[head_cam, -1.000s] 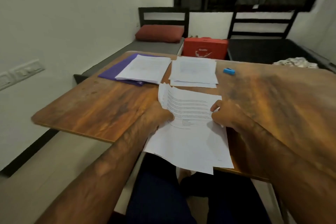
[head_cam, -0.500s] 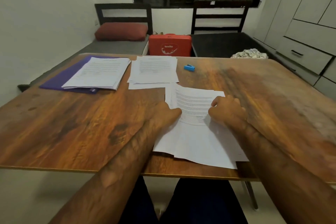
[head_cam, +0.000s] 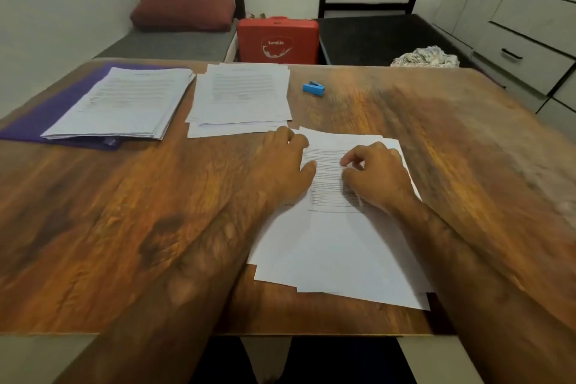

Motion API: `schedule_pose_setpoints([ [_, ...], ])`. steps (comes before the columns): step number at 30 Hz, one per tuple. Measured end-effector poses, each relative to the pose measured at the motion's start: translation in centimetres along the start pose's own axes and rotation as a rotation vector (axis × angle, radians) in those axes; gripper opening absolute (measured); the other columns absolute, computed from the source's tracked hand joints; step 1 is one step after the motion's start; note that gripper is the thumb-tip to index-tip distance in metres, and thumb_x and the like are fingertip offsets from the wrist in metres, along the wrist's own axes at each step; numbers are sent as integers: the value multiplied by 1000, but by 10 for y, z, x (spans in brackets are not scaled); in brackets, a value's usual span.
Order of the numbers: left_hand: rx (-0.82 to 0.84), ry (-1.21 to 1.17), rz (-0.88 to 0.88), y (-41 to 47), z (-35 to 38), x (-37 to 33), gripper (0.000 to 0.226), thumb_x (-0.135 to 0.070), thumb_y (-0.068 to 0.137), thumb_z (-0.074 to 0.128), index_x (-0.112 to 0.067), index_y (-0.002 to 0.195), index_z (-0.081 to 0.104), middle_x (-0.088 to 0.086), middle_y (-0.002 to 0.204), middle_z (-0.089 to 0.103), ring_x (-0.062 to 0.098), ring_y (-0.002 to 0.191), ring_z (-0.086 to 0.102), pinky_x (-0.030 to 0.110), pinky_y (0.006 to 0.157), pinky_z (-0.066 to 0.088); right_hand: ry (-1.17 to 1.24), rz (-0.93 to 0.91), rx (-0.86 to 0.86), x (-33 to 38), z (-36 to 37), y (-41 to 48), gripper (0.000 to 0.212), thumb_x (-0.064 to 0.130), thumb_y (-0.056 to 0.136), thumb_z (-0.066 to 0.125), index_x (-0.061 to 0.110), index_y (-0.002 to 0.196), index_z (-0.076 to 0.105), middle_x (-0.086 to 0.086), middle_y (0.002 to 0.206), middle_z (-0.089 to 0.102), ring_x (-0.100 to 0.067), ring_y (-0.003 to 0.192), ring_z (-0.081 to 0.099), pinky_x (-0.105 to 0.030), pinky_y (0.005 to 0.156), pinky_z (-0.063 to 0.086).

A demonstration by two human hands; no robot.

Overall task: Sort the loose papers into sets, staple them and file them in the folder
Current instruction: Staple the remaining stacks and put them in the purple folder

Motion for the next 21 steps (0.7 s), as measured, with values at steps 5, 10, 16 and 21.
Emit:
schedule_pose_setpoints([
  [5,69,96,9,33,19,-1,59,-54,104,40,-15,148,44,6,151,42,26,136,37,43,114,32,161,24,16,-21,-3,20,25,9,87,65,31,83,75,17,86,72,-5,84,66,-25,68,50],
  [10,76,152,-1,38,33,5,59,-59,103,35,-22,148,45,3,148,41,24,136,35,47,115,29,355,73,-59,-36,-16,46,21,6,88,68,25,85,77,12,89,75,-5,85,68,-29,80,55],
  [16,21,81,10,39,33,8,54,-59,102,41,-28,146,51,-1,145,43,21,136,34,47,117,24,217,43,-144,-58,-11,56,25,13,87,66,29,103,77,5,100,69,-15,84,65,-29,72,50],
  [21,-19,-24,26,39,31,9,46,-54,102,49,-30,139,60,-5,137,48,17,131,36,46,114,24,212,-5,-162,-60,-10,58,25,15,88,68,31,106,76,8,103,65,-17,93,64,-36,79,55],
])
Point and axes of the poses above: each hand's wrist, its own y-axis towards the middle knuckle, its own z-axis out of the palm, x = y × z, the point moved 5 cm from there along y, towards the middle knuckle
